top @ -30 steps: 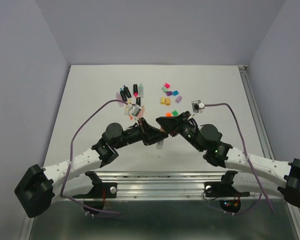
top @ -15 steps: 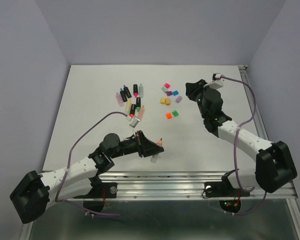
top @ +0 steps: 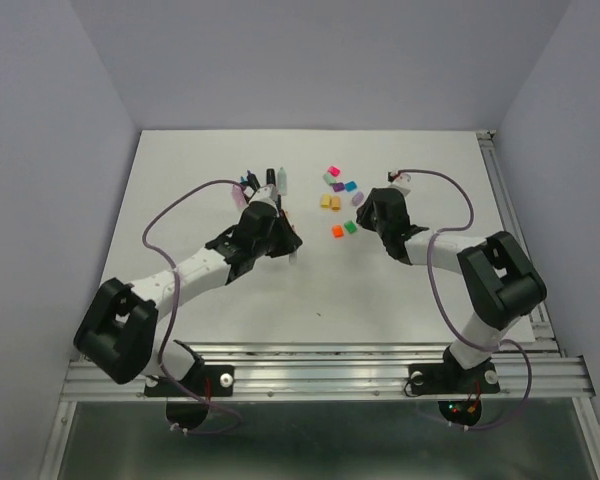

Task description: Open the pen caps

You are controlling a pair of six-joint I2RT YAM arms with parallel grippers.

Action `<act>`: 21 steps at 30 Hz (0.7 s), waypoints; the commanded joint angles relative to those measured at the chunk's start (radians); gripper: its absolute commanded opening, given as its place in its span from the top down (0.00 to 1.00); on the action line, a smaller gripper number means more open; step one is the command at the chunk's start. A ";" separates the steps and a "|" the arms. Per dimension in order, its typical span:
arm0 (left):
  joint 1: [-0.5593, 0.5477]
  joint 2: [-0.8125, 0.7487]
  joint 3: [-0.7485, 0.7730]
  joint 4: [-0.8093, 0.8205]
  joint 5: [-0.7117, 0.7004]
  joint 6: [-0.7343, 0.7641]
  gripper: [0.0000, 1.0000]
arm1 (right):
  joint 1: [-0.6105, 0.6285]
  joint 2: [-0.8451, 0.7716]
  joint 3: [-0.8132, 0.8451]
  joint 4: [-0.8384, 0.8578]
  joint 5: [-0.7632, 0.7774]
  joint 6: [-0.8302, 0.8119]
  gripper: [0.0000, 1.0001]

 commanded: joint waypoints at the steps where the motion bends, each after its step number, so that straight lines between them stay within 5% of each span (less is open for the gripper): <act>1: 0.070 0.184 0.167 -0.196 -0.098 0.124 1.00 | -0.004 0.069 0.071 -0.003 0.114 -0.023 0.98; 8: 0.118 0.437 0.397 -0.319 -0.196 0.177 1.00 | -0.018 0.197 0.173 -0.044 0.166 -0.035 0.92; 17: 0.129 0.546 0.492 -0.377 -0.213 0.211 0.90 | -0.019 0.228 0.203 -0.075 0.162 -0.055 0.32; 21: 0.128 0.560 0.500 -0.398 -0.213 0.227 0.89 | -0.019 0.206 0.210 -0.120 0.204 -0.057 0.17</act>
